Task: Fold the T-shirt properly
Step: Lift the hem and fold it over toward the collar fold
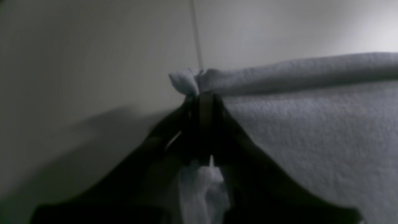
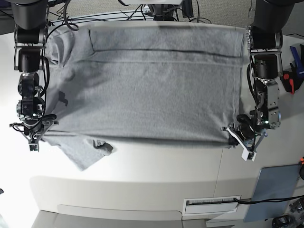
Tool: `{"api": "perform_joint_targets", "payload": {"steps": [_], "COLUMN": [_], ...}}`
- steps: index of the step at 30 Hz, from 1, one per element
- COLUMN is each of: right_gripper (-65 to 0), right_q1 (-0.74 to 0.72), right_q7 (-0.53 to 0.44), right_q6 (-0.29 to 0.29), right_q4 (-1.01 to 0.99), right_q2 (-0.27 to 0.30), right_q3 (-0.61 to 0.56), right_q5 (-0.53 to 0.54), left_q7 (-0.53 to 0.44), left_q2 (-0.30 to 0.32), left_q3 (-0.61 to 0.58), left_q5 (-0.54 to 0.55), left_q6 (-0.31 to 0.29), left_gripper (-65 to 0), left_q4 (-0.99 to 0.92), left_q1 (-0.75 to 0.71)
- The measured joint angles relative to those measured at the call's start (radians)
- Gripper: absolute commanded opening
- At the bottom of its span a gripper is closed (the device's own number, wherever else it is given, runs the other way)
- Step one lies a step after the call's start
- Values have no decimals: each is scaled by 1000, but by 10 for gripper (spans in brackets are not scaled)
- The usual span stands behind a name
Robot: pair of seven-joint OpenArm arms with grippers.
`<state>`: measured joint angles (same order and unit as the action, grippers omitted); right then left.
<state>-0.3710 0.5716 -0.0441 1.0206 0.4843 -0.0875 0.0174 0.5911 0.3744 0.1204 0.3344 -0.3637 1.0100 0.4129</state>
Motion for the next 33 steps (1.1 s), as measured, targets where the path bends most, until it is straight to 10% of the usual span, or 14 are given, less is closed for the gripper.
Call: {"api": "perform_joint_targets", "payload": {"steps": [18,33], "right_gripper": [-650,-650], "right_q1": [375,674], "right_q7": [64,148], "right_q6": [59,89], "right_q4": [488,756], "right_q2": [36,34], "right_q3": [165,283], "right_q5": [-50,-89], "left_q7": [96,144], "left_q2": [53,52], "left_q3": [80,260], "left_q5": [125,256], "left_q6": [17,-97], "left_gripper": [-650,-650], "left_q4": [349,484], "left_q1": [-299,-560]}}
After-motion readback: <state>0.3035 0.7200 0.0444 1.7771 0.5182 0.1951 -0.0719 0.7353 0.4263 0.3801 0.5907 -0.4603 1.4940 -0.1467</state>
